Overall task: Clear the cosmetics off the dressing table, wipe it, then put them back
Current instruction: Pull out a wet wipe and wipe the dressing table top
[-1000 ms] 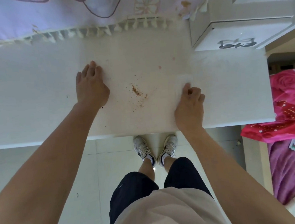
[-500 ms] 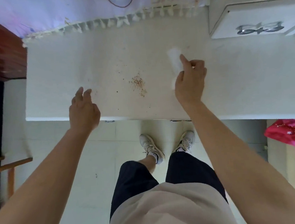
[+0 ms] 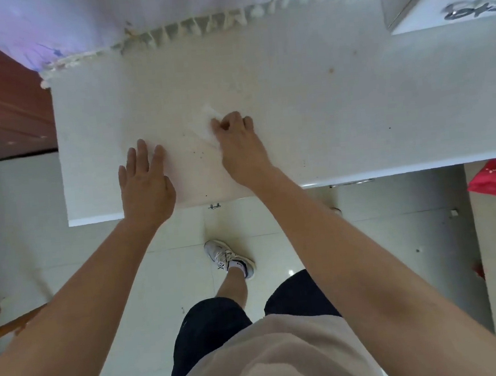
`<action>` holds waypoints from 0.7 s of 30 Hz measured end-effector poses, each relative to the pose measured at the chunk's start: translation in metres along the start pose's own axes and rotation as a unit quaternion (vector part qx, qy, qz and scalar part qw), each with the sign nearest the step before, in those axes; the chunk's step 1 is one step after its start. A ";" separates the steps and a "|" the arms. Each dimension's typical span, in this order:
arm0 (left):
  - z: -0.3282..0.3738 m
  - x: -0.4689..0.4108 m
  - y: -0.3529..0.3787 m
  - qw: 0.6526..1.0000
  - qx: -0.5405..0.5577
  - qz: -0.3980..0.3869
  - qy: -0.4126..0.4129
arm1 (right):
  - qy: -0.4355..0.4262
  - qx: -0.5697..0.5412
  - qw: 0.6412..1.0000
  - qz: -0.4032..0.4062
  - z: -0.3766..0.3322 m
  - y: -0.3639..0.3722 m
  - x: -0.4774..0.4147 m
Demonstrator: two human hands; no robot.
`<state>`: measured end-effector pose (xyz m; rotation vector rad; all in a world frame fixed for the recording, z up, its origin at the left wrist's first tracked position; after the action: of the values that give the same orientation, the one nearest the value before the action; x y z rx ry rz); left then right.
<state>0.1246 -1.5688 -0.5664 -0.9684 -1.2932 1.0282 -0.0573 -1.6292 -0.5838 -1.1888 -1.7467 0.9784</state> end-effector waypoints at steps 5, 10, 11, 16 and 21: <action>-0.043 -0.022 -0.001 1.000 0.016 0.006 0.012 | 0.089 -0.118 0.970 0.194 0.022 -0.047 0.011; -0.048 -0.028 0.012 0.999 0.035 0.013 0.007 | 0.355 -0.018 0.906 0.230 0.114 -0.061 0.059; -0.049 -0.028 0.013 0.999 0.040 0.012 0.007 | 0.401 -0.002 0.895 0.195 0.121 -0.053 0.071; -0.053 -0.028 0.014 0.999 0.040 0.011 0.010 | 0.404 0.036 0.903 0.141 0.061 0.001 0.075; -0.053 -0.028 0.016 0.999 0.045 0.013 0.003 | 0.174 0.008 0.982 0.077 -0.057 0.035 0.017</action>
<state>0.1770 -1.5909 -0.5920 -0.9214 -1.2228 1.0941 0.0017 -1.5943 -0.5902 -1.4069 -1.3853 0.8127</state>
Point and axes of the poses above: each hand's wrist, its own x-axis away from the middle knuckle, its own y-axis out of the palm, z = x × y, the point moved 5 cm from there along -x, towards the middle knuckle, and after that the axes turned 3 degrees about y, right-handed, at the moved point
